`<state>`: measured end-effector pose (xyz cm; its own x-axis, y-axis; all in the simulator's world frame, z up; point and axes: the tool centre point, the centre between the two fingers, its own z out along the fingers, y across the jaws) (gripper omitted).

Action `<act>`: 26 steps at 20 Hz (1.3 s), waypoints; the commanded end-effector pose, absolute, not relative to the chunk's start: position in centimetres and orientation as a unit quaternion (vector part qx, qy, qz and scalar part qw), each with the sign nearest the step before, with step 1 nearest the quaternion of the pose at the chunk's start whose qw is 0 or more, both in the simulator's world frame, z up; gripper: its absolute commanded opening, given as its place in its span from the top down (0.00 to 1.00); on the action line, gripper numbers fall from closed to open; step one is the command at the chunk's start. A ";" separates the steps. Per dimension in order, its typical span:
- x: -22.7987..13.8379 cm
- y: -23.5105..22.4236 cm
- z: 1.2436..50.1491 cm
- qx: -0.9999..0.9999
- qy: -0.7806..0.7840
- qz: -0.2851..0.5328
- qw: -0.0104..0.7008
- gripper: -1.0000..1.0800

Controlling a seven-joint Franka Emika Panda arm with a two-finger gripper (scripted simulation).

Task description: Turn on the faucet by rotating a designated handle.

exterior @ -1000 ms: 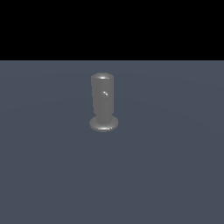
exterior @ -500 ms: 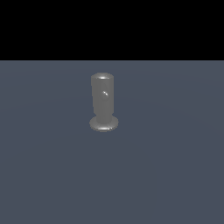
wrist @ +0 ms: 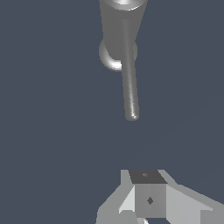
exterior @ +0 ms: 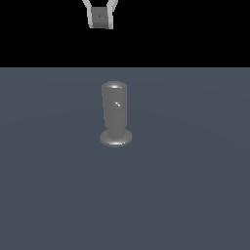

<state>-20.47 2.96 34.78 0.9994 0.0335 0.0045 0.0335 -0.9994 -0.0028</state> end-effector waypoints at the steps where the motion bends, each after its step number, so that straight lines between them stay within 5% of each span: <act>1: -19.8 3.5 32.7 -1.000 -0.022 -0.002 0.001 1.00; 14: -16.7 6.0 24.2 -0.999 -0.043 0.000 0.001 1.00; 26: -15.8 6.7 22.0 -0.999 -0.049 0.000 0.000 1.00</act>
<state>-15.83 6.64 22.04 0.9953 0.0973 -0.0007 0.0973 -0.9953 -0.0007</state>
